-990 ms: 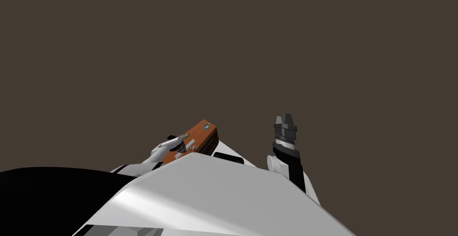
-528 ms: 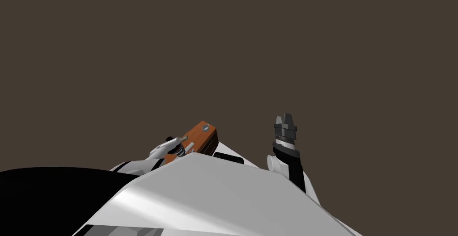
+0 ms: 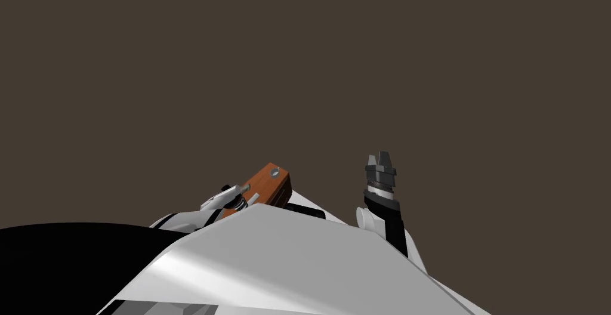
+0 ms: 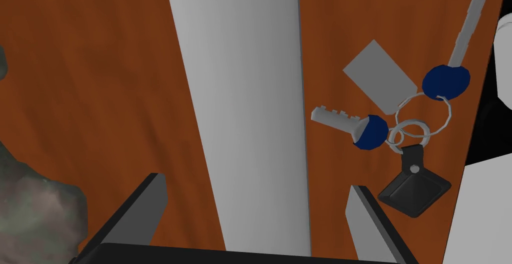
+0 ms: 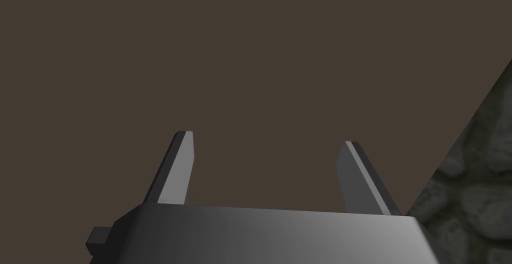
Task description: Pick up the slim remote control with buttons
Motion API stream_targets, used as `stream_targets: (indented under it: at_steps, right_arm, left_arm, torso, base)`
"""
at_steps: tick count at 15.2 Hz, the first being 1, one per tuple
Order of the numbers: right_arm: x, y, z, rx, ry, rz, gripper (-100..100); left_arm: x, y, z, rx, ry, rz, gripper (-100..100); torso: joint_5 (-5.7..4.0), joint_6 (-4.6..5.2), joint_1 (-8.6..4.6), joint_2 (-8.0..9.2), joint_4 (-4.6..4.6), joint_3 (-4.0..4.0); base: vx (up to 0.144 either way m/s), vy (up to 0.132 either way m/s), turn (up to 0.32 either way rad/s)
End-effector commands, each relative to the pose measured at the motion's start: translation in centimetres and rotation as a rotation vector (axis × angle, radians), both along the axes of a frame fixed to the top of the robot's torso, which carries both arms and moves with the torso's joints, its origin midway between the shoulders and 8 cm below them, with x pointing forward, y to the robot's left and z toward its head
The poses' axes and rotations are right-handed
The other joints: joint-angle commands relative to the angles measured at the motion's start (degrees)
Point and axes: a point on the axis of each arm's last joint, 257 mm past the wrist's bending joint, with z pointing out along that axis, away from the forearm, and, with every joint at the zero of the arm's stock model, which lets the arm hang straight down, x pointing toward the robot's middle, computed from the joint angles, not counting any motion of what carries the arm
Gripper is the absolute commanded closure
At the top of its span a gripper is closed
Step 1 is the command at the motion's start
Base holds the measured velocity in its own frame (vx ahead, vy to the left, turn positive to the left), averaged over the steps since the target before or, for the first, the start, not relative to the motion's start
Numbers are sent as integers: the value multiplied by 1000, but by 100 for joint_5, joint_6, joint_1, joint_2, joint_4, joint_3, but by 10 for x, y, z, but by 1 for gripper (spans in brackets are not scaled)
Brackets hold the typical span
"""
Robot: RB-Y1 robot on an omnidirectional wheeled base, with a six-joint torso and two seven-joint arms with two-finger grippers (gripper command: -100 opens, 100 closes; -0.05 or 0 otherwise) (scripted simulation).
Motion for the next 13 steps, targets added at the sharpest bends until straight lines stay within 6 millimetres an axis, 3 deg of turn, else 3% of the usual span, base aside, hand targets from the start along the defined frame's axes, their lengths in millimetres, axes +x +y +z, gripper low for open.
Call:
stream_targets:
  at_steps: [1, 4, 5, 9, 10, 13]
  right_arm:
    - [0, 0, 0, 0, 0, 0, 0]
    - [0, 0, 0, 0, 0, 0, 0]
    - [0, 0, 0, 0, 0, 0, 0]
    - [0, 0, 0, 0, 0, 0, 0]
    - [0, 0, 0, 0, 0, 0, 0]
    - [0, 0, 0, 0, 0, 0, 0]
  left_arm:
    - [-1, -5, -6, 3, -3, -3, -100]
    - [-2, -9, -9, 2, -2, -4, -100]
    - [-2, -9, -10, 4, -3, -5, 100]
    - [-3, -11, -11, -1, -1, -2, 100]
    - [1, 2, 0, 2, -1, 0, 100]
    - [2, 4, 2, 4, -3, 1, 100]
  torso:
    - [0, 0, 0, 0, 0, 0]
    - [-1, 0, -3, 0, 0, 0]
    - [-2, 1, -7, 2, 1, 1]
    - [0, 7, 2, 3, 1, 2]
    - [0, 6, 3, 3, 2, 2]
    - [-8, 8, -21, 12, 5, 7]
  base:
    - [24, 38, 17]
    - [19, 35, 19]
    - [5, 9, -1]
    - [0, -1, 3]
    - [-22, -36, -46]
    - [-26, -55, -41]
